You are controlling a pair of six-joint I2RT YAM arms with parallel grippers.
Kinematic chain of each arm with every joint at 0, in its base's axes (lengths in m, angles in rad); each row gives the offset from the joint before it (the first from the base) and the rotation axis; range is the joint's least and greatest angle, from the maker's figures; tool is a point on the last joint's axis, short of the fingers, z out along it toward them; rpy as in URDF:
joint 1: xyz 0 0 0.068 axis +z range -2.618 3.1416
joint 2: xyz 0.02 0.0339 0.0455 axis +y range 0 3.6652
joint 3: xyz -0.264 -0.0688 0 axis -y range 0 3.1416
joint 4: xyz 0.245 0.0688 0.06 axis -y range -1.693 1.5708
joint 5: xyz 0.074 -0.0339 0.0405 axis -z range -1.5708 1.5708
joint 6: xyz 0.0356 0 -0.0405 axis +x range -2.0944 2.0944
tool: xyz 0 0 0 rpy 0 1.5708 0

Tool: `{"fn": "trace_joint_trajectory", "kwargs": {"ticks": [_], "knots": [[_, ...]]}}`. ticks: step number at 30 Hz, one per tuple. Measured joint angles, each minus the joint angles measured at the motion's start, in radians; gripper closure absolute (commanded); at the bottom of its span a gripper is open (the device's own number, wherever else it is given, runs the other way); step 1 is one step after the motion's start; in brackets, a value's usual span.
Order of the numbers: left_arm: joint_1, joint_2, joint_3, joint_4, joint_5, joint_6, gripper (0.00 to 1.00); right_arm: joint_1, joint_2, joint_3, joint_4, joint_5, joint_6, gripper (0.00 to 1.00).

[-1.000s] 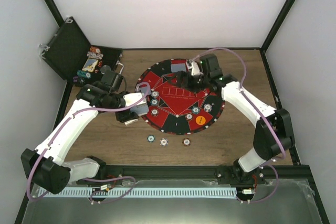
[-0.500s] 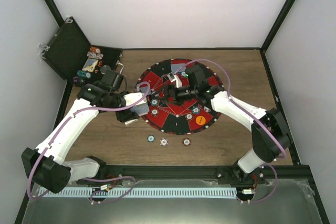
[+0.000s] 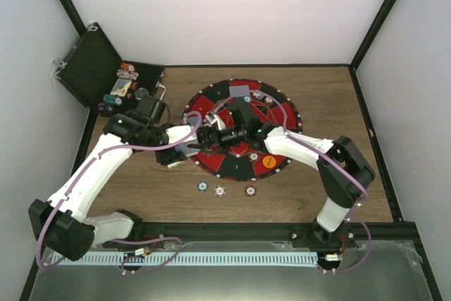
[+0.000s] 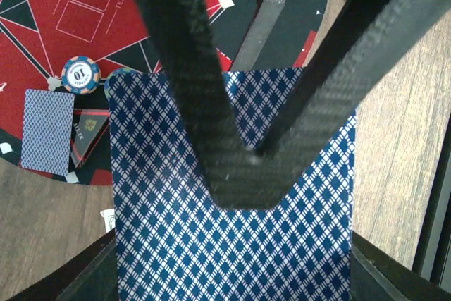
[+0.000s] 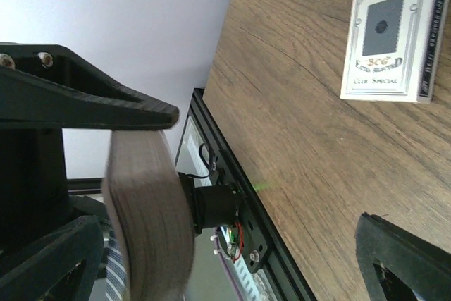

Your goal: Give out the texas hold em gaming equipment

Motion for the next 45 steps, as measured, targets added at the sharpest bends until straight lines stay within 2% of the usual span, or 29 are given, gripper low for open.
{"fn": "trace_joint_trajectory", "kwargs": {"ticks": [10,25,28,33,42,45], "knots": [[0.0,-0.002,-0.014,0.008,0.0,0.003,0.96,0.019,0.076,0.06,0.052,-0.024,0.032,0.04],[-0.002,-0.004,-0.017,0.007,0.0,0.01,0.96,-0.013,0.085,0.031,0.073,-0.068,0.014,0.24],[-0.003,-0.004,-0.017,0.006,-0.002,0.01,0.96,-0.029,0.071,0.015,0.075,-0.081,0.006,0.31],[-0.003,-0.004,-0.017,0.006,-0.012,0.01,0.96,-0.06,0.042,0.004,0.063,-0.092,-0.012,0.47],[-0.003,-0.005,-0.017,0.008,-0.011,0.013,0.96,-0.084,-0.003,-0.013,0.007,-0.07,-0.022,0.93],[-0.003,-0.006,-0.017,0.008,-0.011,0.013,0.96,-0.088,-0.024,-0.023,-0.002,-0.066,-0.015,0.93]]}}
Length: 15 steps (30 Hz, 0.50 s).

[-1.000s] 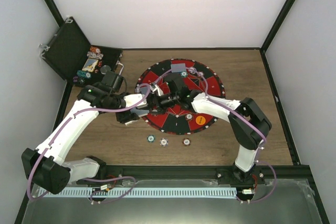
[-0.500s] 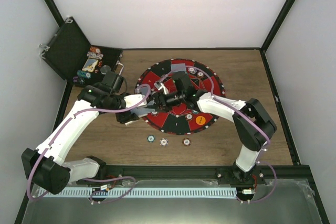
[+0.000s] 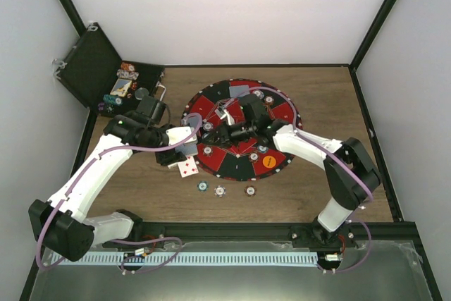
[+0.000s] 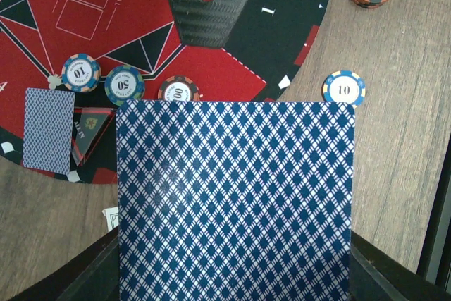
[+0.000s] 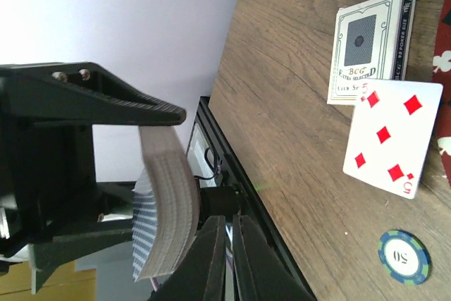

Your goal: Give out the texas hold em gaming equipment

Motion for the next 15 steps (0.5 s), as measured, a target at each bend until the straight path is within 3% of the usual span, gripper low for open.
{"fn": "trace_joint_trajectory", "kwargs": {"ticks": [2,4,7,8,10,12,15], "knots": [[0.0,0.0,0.0,0.0,0.0,0.0,0.96,-0.001,-0.018,-0.008,-0.003,0.0,0.006,0.91],[0.0,0.0,0.0,0.0,0.0,0.0,0.96,-0.003,-0.035,-0.008,-0.013,0.005,0.005,0.79],[0.0,0.0,0.0,0.0,0.0,0.0,0.96,-0.003,-0.055,-0.008,-0.043,0.03,-0.013,0.74],[0.0,0.0,0.0,0.0,0.0,0.0,0.96,-0.003,-0.059,-0.008,-0.051,0.038,-0.018,0.67],[0.0,0.0,0.0,0.0,0.0,0.0,0.96,-0.003,-0.066,-0.008,-0.07,0.049,-0.025,0.41],[0.0,0.0,0.0,0.0,0.0,0.0,0.96,-0.003,-0.069,-0.008,-0.084,0.053,-0.037,0.25],[0.0,0.0,0.0,0.0,0.0,0.0,0.96,-0.003,-0.071,-0.008,-0.076,0.047,-0.035,0.2]]}}
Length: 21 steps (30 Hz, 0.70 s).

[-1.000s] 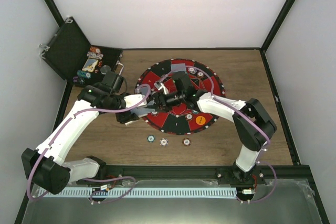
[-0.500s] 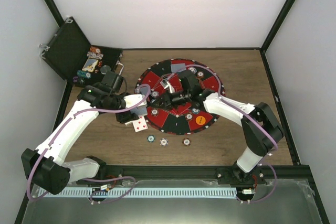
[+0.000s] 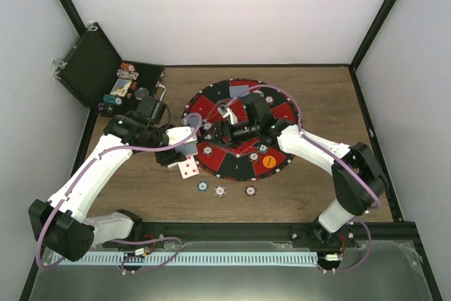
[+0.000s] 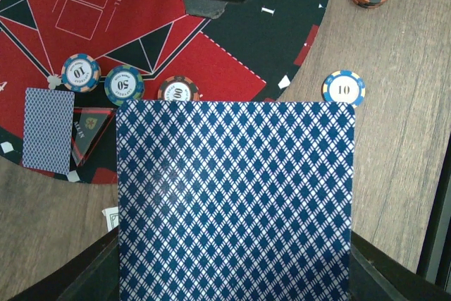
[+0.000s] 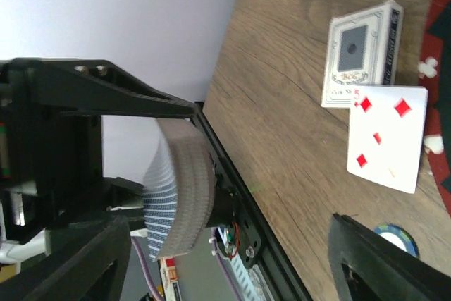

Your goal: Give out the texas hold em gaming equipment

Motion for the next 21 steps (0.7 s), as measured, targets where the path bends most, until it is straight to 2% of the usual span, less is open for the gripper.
{"fn": "trace_joint_trajectory", "kwargs": {"ticks": [8,21], "knots": [[0.0,0.0,0.0,0.0,0.0,0.0,0.96,0.032,0.017,0.013,0.046,-0.031,0.024,0.18],[0.0,0.0,0.0,0.0,0.0,0.0,0.96,0.112,0.166,0.102,0.108,-0.05,0.067,0.19]]}}
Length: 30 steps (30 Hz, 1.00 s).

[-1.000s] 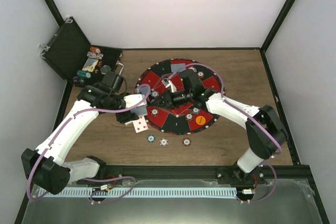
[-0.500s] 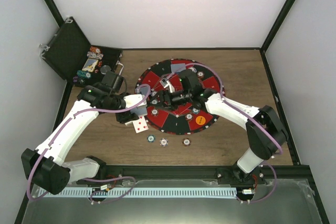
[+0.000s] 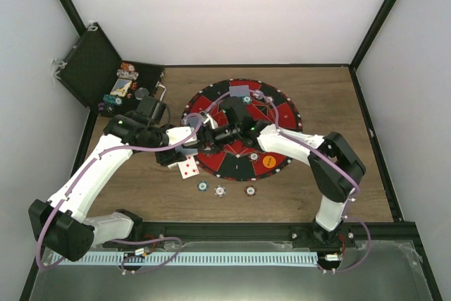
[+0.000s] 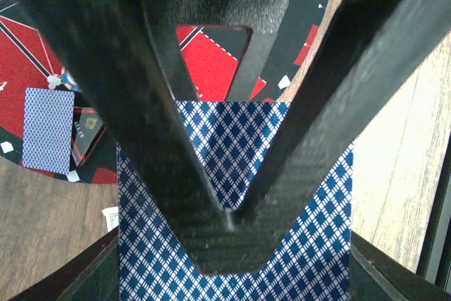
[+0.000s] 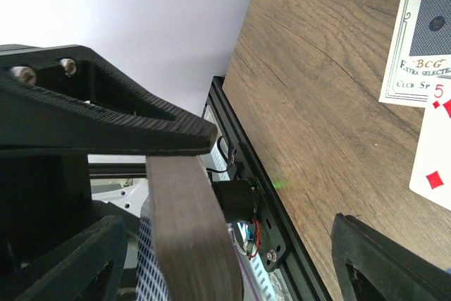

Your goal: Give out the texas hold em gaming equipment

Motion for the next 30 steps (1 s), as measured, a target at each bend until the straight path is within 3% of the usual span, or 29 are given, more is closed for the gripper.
{"fn": "trace_joint_trajectory", "kwargs": {"ticks": [14,22,30], "knots": [[-0.002,0.002,0.0,-0.001,-0.005,0.0,0.96,-0.04,0.042,-0.034,0.076,-0.058,0.009,0.33],[-0.002,0.002,0.0,-0.008,-0.01,0.0,0.96,-0.069,-0.008,-0.068,0.079,-0.061,0.0,0.57],[-0.002,0.002,-0.001,-0.012,-0.015,0.0,0.96,-0.071,-0.049,-0.066,0.044,-0.05,-0.016,0.88]]}}
